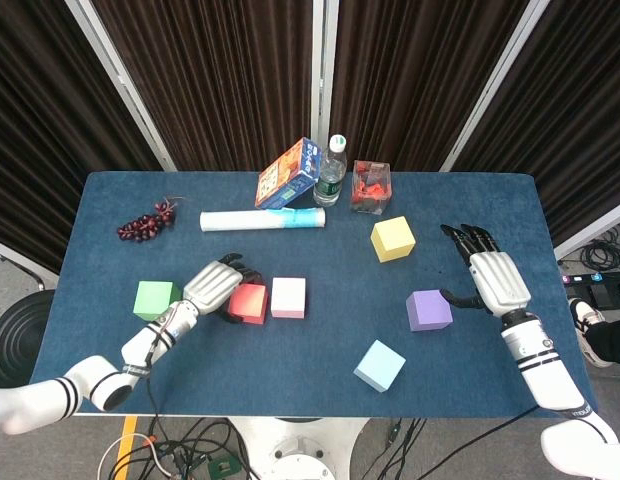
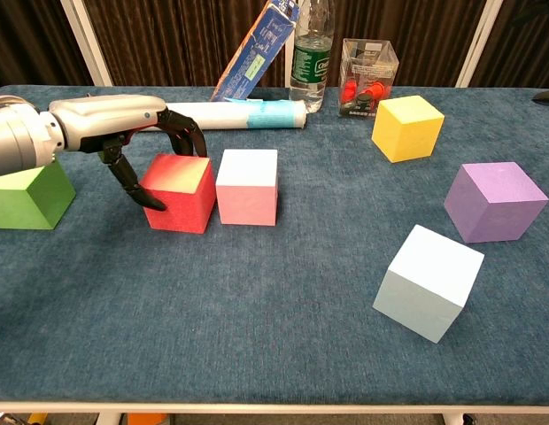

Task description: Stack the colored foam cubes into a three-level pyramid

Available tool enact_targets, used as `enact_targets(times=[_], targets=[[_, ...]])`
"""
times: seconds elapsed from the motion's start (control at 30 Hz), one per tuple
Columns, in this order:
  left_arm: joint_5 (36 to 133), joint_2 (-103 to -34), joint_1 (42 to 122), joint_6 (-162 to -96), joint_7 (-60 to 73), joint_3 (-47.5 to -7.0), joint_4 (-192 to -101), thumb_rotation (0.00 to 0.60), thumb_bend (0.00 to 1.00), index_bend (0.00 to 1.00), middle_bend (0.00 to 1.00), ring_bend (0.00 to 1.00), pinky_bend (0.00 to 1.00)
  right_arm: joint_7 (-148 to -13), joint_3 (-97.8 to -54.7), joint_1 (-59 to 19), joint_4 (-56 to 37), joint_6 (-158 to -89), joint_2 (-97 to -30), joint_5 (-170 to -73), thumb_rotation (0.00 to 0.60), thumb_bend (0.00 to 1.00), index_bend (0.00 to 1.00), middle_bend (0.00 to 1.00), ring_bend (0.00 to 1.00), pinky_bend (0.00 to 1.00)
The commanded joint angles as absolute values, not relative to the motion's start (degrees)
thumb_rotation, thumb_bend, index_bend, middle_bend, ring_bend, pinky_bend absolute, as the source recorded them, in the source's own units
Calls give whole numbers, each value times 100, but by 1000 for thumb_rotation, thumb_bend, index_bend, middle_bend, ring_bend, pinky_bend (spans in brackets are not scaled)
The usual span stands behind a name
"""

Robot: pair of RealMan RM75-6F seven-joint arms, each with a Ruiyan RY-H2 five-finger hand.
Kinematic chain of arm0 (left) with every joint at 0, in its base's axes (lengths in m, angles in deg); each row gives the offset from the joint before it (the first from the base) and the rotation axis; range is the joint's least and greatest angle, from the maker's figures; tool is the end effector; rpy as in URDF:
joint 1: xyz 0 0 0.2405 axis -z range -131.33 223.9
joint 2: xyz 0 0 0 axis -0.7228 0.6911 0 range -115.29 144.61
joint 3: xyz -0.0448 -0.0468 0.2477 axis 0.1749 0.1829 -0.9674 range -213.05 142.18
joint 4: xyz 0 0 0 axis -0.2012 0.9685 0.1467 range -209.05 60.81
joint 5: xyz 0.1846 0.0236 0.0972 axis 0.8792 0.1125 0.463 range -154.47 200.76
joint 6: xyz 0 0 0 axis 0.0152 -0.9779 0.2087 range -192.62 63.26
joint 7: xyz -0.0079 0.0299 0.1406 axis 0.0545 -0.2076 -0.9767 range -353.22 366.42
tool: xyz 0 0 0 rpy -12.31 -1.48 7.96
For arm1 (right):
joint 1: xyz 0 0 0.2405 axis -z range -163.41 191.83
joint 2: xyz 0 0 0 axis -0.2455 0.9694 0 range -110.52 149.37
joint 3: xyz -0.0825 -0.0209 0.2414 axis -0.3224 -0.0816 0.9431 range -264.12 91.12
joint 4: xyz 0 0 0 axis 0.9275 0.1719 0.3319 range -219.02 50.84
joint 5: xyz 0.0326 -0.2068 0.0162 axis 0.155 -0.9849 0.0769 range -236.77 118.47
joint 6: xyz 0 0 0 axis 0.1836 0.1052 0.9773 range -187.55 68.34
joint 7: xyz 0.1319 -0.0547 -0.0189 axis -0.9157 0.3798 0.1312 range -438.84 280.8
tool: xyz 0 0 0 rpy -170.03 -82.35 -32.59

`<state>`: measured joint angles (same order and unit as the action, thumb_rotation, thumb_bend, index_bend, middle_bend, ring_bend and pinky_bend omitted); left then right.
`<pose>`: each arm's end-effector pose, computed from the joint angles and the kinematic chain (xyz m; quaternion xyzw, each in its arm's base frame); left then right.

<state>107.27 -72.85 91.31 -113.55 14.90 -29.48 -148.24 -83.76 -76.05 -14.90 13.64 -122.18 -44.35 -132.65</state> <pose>-0.1585 0.3530 -0.0213 -0.7849 -0.3788 -0.3859 0.3027 -0.2137 -0.3149 0.1272 0.6416 -0.4403 0.4430 0.4452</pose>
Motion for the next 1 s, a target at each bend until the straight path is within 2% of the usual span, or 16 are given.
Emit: enact_targets(times=[0.03, 1.0], targets=[[10687, -7338, 9144, -11389, 1491, -2922, -14785, 600, 42, 342, 455, 365, 153, -8405, -7600, -1477, 1342, -12218, -4438, -13264, 600, 167, 0, 128, 0, 0], [10561, -7594, 9587, -11169, 1441, -2832, -14380, 600, 42, 344, 464, 369, 152, -8443, -7593, -1319, 1333, -12319, -4423, -13274, 600, 167, 0, 128, 0, 0]])
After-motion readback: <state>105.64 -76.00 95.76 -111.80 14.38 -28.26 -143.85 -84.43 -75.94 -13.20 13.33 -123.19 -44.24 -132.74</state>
